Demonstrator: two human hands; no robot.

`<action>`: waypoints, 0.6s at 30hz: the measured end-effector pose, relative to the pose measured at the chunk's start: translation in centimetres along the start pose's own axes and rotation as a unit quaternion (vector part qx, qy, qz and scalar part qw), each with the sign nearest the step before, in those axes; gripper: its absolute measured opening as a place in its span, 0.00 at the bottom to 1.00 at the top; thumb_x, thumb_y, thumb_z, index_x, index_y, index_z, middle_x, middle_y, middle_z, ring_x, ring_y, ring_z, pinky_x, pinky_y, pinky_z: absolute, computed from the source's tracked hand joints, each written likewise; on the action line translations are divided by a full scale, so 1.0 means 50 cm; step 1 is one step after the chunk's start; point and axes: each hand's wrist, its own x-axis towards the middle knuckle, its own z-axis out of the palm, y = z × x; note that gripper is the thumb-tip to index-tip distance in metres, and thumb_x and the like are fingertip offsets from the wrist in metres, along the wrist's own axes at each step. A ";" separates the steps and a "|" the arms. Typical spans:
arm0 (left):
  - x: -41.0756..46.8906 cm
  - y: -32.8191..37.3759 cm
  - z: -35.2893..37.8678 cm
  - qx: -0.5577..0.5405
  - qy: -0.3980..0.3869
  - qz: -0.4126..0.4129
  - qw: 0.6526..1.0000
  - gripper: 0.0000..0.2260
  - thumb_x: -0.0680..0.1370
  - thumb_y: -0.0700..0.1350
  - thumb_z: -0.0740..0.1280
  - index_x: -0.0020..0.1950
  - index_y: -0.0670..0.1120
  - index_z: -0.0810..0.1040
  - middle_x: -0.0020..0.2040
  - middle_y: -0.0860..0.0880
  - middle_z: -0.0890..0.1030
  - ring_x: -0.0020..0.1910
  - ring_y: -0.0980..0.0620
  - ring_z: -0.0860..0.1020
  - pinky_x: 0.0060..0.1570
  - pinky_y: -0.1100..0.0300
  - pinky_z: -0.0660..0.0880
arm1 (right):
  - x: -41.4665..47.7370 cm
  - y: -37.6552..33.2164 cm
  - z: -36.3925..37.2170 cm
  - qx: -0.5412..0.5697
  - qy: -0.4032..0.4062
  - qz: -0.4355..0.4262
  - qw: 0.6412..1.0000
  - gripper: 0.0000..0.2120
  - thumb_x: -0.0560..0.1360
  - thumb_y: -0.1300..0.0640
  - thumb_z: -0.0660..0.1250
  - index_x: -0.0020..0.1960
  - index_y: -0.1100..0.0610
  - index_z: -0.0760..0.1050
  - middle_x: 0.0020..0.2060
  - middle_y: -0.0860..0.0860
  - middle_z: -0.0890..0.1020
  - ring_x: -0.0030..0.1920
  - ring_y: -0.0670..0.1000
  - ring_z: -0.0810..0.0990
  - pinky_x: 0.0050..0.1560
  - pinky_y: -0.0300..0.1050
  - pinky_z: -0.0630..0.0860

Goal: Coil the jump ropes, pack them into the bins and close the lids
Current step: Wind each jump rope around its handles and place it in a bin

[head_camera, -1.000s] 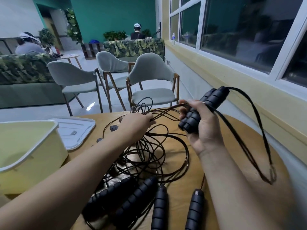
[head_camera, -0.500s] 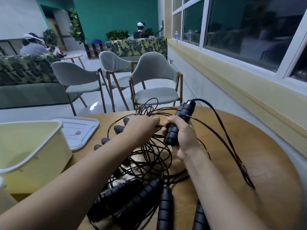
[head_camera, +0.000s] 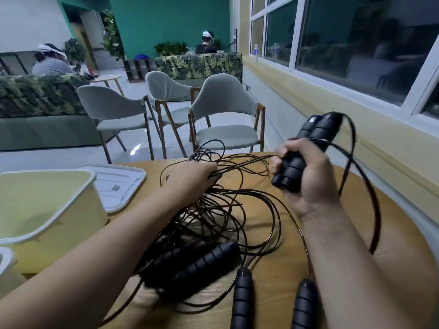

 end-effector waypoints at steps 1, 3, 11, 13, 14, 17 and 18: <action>-0.005 -0.006 -0.001 0.006 -0.005 0.000 1.000 0.12 0.86 0.57 0.61 0.53 0.50 0.76 0.35 0.52 0.73 0.38 0.43 0.77 0.34 0.52 0.74 | 0.002 -0.012 -0.004 0.007 0.005 -0.010 1.000 0.07 0.79 0.64 0.66 0.46 0.55 0.70 0.36 0.52 0.73 0.34 0.51 0.72 0.37 0.43 0.71; -0.012 -0.014 -0.001 0.012 -0.014 -0.001 1.000 0.12 0.86 0.58 0.59 0.52 0.51 0.74 0.38 0.50 0.78 0.39 0.43 0.79 0.38 0.50 0.80 | 0.003 -0.022 -0.010 0.014 0.025 -0.008 1.000 0.08 0.80 0.63 0.65 0.44 0.55 0.71 0.36 0.52 0.73 0.33 0.51 0.72 0.37 0.43 0.71; -0.002 0.015 -0.003 0.054 -0.029 -0.023 0.998 0.16 0.87 0.60 0.55 0.60 0.51 0.75 0.40 0.48 0.78 0.40 0.41 0.79 0.34 0.52 0.72 | 0.011 0.048 -0.004 0.004 0.038 0.072 0.997 0.20 0.74 0.62 0.74 0.65 0.62 0.75 0.56 0.59 0.87 0.44 0.50 0.86 0.43 0.40 0.80; -0.001 0.033 -0.013 0.064 -0.037 -0.023 0.997 0.16 0.88 0.59 0.55 0.58 0.49 0.76 0.39 0.49 0.75 0.37 0.43 0.74 0.30 0.54 0.66 | 0.006 0.079 0.004 -0.010 0.009 0.104 0.994 0.15 0.77 0.64 0.73 0.62 0.60 0.75 0.57 0.59 0.87 0.46 0.51 0.85 0.44 0.40 0.81; 0.000 0.039 -0.016 0.070 -0.039 -0.023 0.997 0.17 0.88 0.59 0.55 0.58 0.49 0.76 0.40 0.49 0.75 0.37 0.43 0.73 0.28 0.54 0.62 | 0.004 0.089 0.010 -0.013 -0.003 0.120 0.993 0.13 0.77 0.64 0.73 0.59 0.60 0.76 0.58 0.60 0.87 0.47 0.52 0.84 0.45 0.41 0.80; -0.004 0.053 -0.033 0.087 -0.049 -0.016 0.995 0.16 0.88 0.57 0.54 0.66 0.52 0.76 0.38 0.50 0.72 0.36 0.45 0.71 0.27 0.55 0.58 | 0.000 0.116 0.016 -0.027 -0.051 0.147 0.987 0.04 0.75 0.62 0.74 0.50 0.57 0.83 0.58 0.61 0.87 0.49 0.54 0.83 0.47 0.44 0.79; -0.005 0.057 -0.040 0.089 -0.055 -0.011 0.994 0.15 0.88 0.54 0.54 0.71 0.56 0.74 0.38 0.50 0.72 0.36 0.45 0.72 0.26 0.56 0.59 | -0.003 0.122 0.018 -0.041 -0.059 0.151 0.986 0.04 0.76 0.63 0.74 0.48 0.55 0.84 0.57 0.61 0.87 0.49 0.55 0.84 0.47 0.44 0.79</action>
